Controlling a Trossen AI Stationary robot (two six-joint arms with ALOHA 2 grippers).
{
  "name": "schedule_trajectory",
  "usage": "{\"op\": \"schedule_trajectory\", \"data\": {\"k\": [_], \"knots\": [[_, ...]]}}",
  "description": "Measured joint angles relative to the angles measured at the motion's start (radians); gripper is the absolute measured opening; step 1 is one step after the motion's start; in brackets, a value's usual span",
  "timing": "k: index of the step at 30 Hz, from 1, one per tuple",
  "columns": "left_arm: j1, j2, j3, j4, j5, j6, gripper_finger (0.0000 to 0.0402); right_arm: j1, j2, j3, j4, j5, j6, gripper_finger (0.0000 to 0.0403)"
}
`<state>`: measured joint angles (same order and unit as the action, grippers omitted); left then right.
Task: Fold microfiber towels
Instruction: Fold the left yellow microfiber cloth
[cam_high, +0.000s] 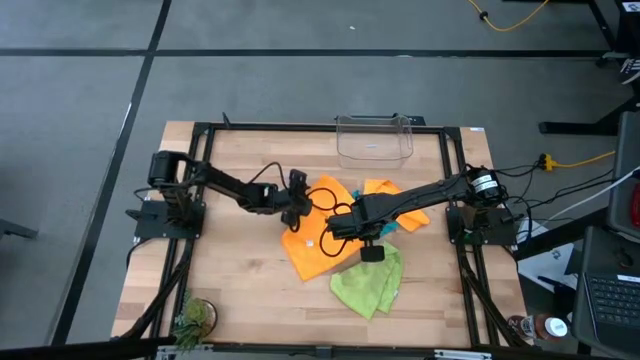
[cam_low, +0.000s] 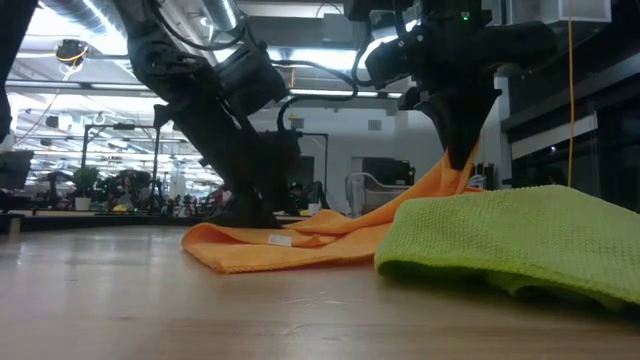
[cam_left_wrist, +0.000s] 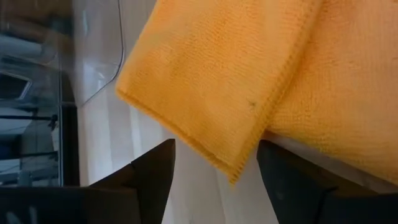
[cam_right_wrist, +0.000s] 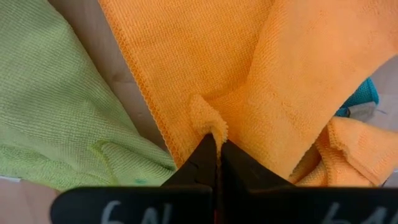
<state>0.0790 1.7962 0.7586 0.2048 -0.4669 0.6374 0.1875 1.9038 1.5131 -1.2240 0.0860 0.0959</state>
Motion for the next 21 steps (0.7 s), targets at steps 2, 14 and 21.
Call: {"op": "schedule_trajectory", "data": {"k": [2,14,21], "knots": [[0.000,0.005,0.000,0.016,-0.003,0.013,0.0208,0.000,0.000,0.000,0.000,0.000,0.000,0.0007],[-0.001,0.018,0.000,0.032,0.074,0.099,0.0107,0.000,0.000,0.000,0.000,0.000,0.000,0.0007],[-0.008,0.018,0.000,0.018,-0.014,-0.099,0.0007,0.000,0.000,0.000,0.000,0.000,-0.001,0.0007]]}}
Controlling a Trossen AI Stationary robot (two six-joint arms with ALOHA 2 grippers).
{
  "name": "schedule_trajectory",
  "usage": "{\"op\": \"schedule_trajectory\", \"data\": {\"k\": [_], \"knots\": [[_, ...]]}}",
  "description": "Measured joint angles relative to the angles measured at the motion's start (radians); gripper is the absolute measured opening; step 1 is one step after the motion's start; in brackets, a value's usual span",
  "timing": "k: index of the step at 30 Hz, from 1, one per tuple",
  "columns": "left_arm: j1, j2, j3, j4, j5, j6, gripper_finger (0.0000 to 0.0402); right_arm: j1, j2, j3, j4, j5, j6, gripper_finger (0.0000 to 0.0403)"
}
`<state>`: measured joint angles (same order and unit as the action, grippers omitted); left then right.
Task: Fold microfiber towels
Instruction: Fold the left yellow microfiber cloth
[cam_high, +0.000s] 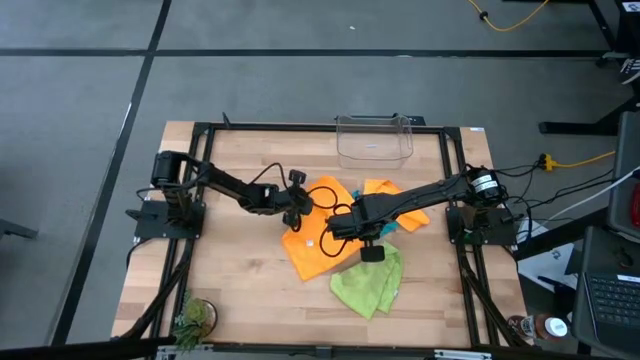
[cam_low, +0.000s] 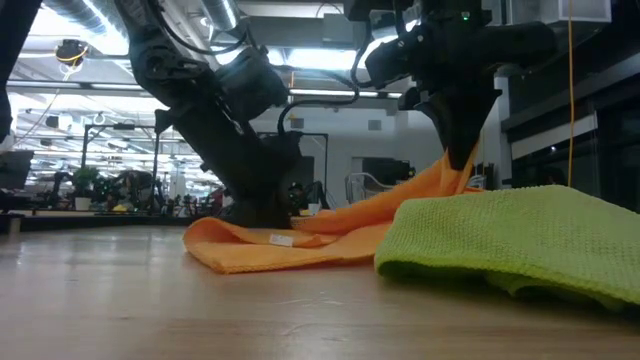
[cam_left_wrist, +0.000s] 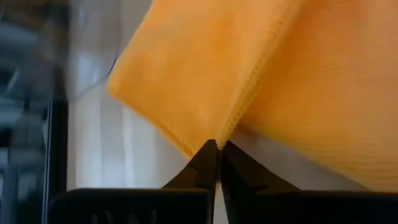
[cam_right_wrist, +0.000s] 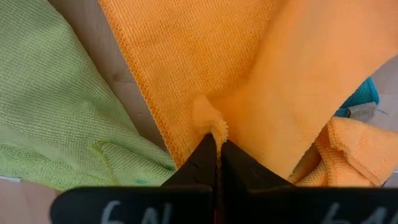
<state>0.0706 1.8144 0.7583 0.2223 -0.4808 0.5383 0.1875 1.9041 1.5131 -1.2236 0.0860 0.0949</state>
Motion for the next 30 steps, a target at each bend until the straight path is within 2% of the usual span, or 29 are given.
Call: {"op": "schedule_trajectory", "data": {"k": [3,6,12,14,17,21,24,27,30], "knots": [[-0.022,-0.024,0.026,-0.098,-0.060,-0.060,0.0002,0.000,0.000,0.000,0.017,0.036,-0.050,0.0006],[-0.054,-0.068,0.097,-0.260,-0.138,-0.094,0.0001,0.004,0.000,0.007,0.043,0.168,-0.099,0.0004],[-0.105,-0.167,0.342,-0.803,-0.365,-0.202,0.0000,0.008,0.001,0.070,0.043,0.560,-0.224,0.0003],[-0.110,-0.207,0.428,-0.985,-0.424,-0.244,0.0000,0.001,0.000,0.105,0.035,0.647,-0.284,0.0003],[-0.103,-0.273,0.561,-1.193,-0.456,-0.348,0.0000,-0.019,-0.008,0.177,0.036,0.713,-0.370,0.0002],[-0.089,-0.374,0.694,-1.381,-0.462,-0.555,0.0000,-0.051,-0.044,0.283,0.047,0.727,-0.446,0.0002],[-0.090,-0.440,0.747,-1.442,-0.461,-0.623,0.0000,-0.090,-0.091,0.341,0.069,0.692,-0.530,0.0002],[-0.091,-0.492,0.778,-1.471,-0.459,-0.640,0.0000,-0.166,-0.160,0.380,0.204,0.538,-0.631,0.0001],[-0.089,-0.529,0.790,-1.485,-0.476,-0.592,0.0000,-0.263,-0.219,0.383,0.386,0.283,-0.676,0.0002]]}}
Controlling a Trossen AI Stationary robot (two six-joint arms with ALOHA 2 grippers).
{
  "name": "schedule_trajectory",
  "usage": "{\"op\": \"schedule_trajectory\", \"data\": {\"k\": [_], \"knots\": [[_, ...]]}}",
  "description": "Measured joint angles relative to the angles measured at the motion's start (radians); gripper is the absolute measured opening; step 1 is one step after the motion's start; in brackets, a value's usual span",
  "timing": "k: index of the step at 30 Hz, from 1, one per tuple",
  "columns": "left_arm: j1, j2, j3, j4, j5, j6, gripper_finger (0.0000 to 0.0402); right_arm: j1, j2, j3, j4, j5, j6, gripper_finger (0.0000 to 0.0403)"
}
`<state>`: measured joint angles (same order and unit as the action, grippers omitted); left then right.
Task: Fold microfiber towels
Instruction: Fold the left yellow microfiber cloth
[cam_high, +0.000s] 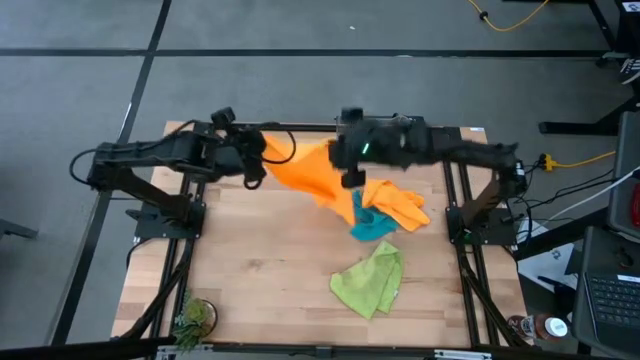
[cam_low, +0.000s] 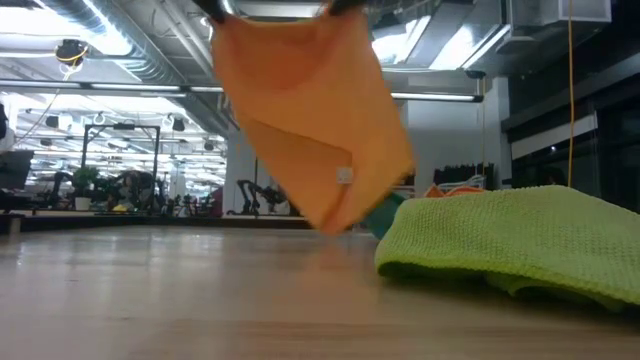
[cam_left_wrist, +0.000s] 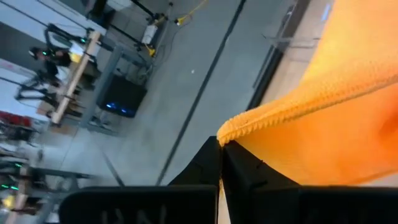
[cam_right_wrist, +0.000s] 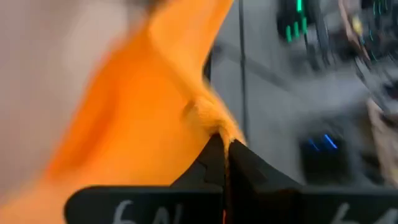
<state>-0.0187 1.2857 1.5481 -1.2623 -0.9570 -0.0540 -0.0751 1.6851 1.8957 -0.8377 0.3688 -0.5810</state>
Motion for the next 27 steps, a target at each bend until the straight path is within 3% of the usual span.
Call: {"op": "schedule_trajectory", "data": {"k": [3,6,8,11,16,21,27], "knots": [[0.026,-0.022,0.020,0.000,-0.023,0.053,0.0000,-0.097,-0.025,0.000,0.148,-0.239,0.071,0.0002],[0.045,-0.035,0.047,0.007,0.048,-0.025,0.0000,-0.153,-0.029,0.000,0.160,-0.443,0.186,0.0002],[0.043,-0.030,0.050,-0.036,0.043,0.016,0.0000,-0.166,-0.024,-0.002,0.151,-0.468,0.134,0.0002],[0.048,-0.030,0.062,-0.039,0.009,0.005,0.0000,-0.172,-0.020,-0.002,0.180,-0.438,0.187,0.0002],[0.021,-0.036,0.061,-0.046,0.106,-0.071,0.0000,-0.164,-0.017,-0.003,0.141,-0.629,0.206,0.0002],[-0.062,-0.048,0.061,-0.084,0.233,-0.235,0.0000,-0.119,-0.026,-0.002,0.090,-0.841,0.212,0.0002],[-0.204,-0.042,0.146,-0.278,0.394,-0.519,0.0000,-0.032,-0.030,-0.002,0.094,-0.949,0.210,0.0002]]}}
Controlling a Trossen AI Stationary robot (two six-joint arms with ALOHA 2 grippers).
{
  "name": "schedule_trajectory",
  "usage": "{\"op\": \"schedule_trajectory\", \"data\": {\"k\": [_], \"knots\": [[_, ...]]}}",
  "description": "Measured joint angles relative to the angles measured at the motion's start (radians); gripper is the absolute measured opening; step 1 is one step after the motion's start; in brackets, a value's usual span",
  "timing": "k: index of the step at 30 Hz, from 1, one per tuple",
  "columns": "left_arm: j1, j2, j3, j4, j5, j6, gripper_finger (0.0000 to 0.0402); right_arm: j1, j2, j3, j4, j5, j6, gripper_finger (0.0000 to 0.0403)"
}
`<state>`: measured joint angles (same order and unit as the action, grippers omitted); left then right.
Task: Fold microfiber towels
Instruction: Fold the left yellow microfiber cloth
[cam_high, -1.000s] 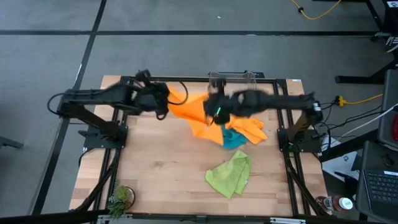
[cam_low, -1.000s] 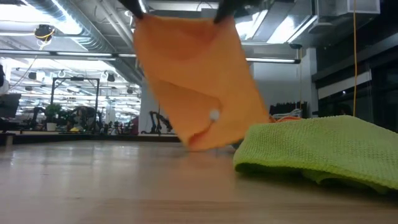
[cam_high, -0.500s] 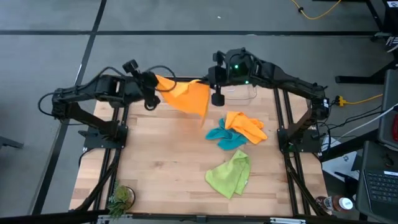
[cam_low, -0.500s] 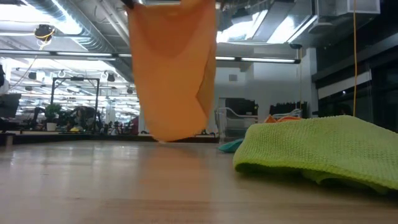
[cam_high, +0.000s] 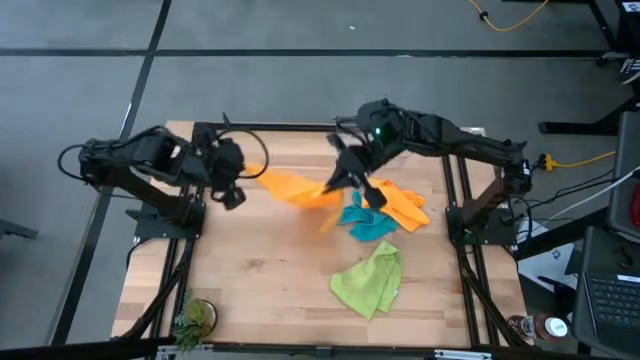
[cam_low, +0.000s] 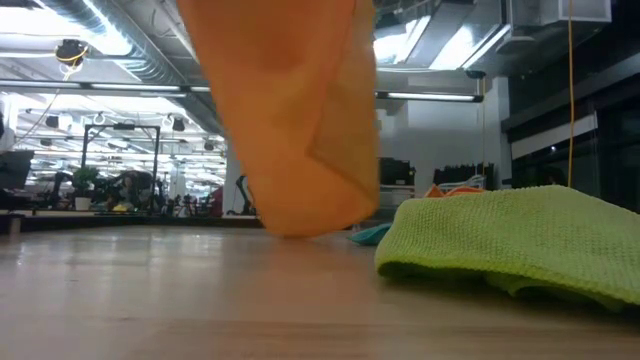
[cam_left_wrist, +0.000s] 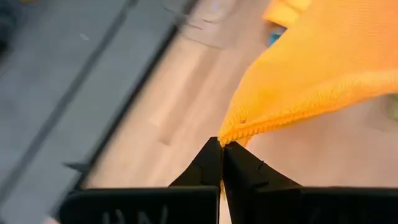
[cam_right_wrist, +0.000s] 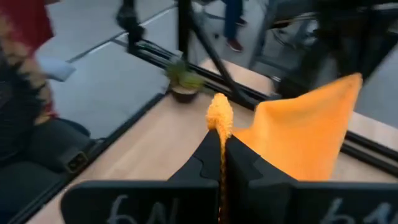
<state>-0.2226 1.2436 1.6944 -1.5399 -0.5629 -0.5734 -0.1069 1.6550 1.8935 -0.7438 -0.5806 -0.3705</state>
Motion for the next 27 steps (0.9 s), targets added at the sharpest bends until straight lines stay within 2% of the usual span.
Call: {"op": "schedule_trajectory", "data": {"k": [2,6,11,20,27], "knots": [[-0.052,0.003,0.040,-0.036,0.022,-0.087,0.0000,0.028,0.000,0.000,0.016,0.005,-0.001,0.0002],[-0.140,0.002,0.129,-0.030,0.074,-0.165,0.0000,0.071,0.000,0.000,0.065,0.016,-0.002,0.0003],[-0.200,0.007,0.184,-0.030,0.171,-0.283,0.0000,0.100,0.000,0.000,0.099,0.132,0.025,0.0004],[-0.206,0.008,0.078,-0.032,0.189,-0.342,0.0000,0.102,0.040,-0.002,0.078,0.140,0.038,0.0002],[-0.252,0.006,-0.005,-0.031,0.217,-0.419,0.0000,0.101,-0.009,-0.002,0.038,0.146,0.038,0.0002]]}}
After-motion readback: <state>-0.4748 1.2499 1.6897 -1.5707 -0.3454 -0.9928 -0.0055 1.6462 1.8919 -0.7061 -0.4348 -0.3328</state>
